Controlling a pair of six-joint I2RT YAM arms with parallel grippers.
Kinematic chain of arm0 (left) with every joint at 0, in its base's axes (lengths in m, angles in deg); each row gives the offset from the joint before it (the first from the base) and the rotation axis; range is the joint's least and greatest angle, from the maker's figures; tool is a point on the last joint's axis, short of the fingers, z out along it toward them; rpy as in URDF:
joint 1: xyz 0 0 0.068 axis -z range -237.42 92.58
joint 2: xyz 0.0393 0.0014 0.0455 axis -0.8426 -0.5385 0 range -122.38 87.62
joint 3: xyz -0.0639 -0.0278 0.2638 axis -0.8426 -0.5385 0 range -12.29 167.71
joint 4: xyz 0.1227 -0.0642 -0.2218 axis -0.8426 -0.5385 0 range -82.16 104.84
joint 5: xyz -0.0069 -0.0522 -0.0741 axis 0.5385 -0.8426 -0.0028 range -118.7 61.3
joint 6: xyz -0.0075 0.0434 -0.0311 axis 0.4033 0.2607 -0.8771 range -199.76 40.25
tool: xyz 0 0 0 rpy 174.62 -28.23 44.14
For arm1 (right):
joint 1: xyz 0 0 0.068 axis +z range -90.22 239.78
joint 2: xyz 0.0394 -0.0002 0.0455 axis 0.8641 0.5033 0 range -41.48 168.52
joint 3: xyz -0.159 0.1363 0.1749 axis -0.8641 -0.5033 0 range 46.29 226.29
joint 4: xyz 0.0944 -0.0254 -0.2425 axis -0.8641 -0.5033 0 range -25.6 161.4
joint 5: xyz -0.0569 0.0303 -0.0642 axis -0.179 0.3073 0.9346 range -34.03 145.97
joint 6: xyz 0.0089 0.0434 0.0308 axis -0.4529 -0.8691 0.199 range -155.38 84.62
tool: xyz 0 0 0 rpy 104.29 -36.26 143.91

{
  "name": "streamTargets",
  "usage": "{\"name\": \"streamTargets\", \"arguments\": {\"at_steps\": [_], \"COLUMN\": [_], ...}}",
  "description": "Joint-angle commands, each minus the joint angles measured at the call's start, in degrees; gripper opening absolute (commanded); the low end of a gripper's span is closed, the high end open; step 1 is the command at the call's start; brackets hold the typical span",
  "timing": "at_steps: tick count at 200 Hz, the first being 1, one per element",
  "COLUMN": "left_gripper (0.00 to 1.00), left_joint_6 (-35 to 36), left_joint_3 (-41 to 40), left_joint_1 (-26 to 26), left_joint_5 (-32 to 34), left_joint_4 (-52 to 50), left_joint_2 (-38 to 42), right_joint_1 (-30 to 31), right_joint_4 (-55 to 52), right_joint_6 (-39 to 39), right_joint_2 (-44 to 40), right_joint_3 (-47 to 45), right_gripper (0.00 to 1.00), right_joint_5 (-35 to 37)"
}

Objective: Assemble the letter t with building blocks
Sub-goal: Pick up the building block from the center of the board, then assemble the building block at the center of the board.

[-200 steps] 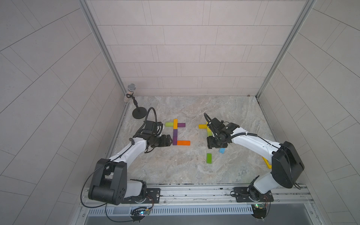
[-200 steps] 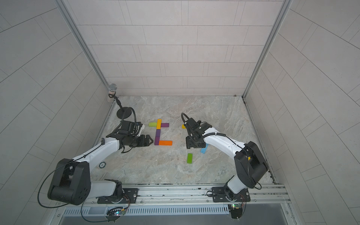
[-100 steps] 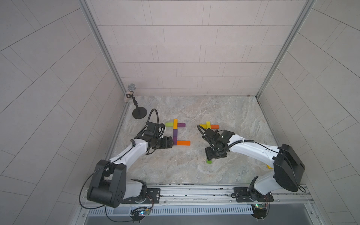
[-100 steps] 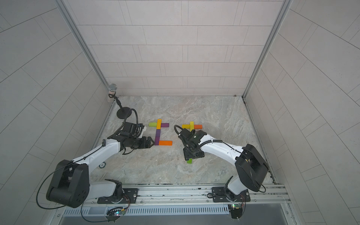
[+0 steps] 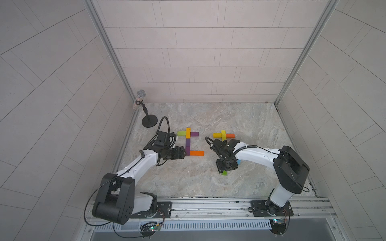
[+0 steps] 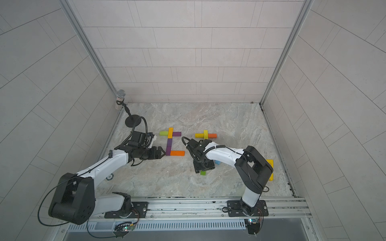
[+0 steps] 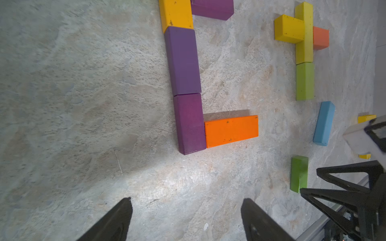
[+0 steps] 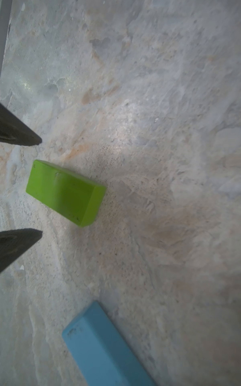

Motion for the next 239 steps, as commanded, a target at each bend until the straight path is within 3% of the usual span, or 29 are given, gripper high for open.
{"name": "streamTargets", "arguments": {"at_steps": [1,75,118,165,239], "left_gripper": [0.86,0.86,0.86,0.86,0.86], "left_joint_6": [0.43,0.32,0.51,1.55,1.89], "left_joint_3": [-0.65,-0.58,-0.69,-0.26,0.17], "left_joint_1": [0.17,0.25,0.23,0.23,0.24], "left_joint_5": [0.43,0.03,0.35,1.02,0.88], "left_joint_4": [0.61,0.95,0.74,-0.10,0.25], "left_joint_2": [0.50,0.03,0.49,0.93,1.14], "right_joint_1": [0.17,-0.76,-4.71,-8.29,-10.95], "right_joint_4": [-0.02,0.30,3.79,4.08,-4.88], "right_joint_6": [0.05,0.84,1.88,2.24,1.90], "right_joint_2": [2.07,4.30,2.54,0.11,7.76], "right_joint_3": [0.70,1.50,-0.68,0.94,12.41], "right_gripper": [0.57,0.43,0.18,0.15,0.14], "right_joint_5": [0.25,0.86,0.03,1.13,-0.99]}}
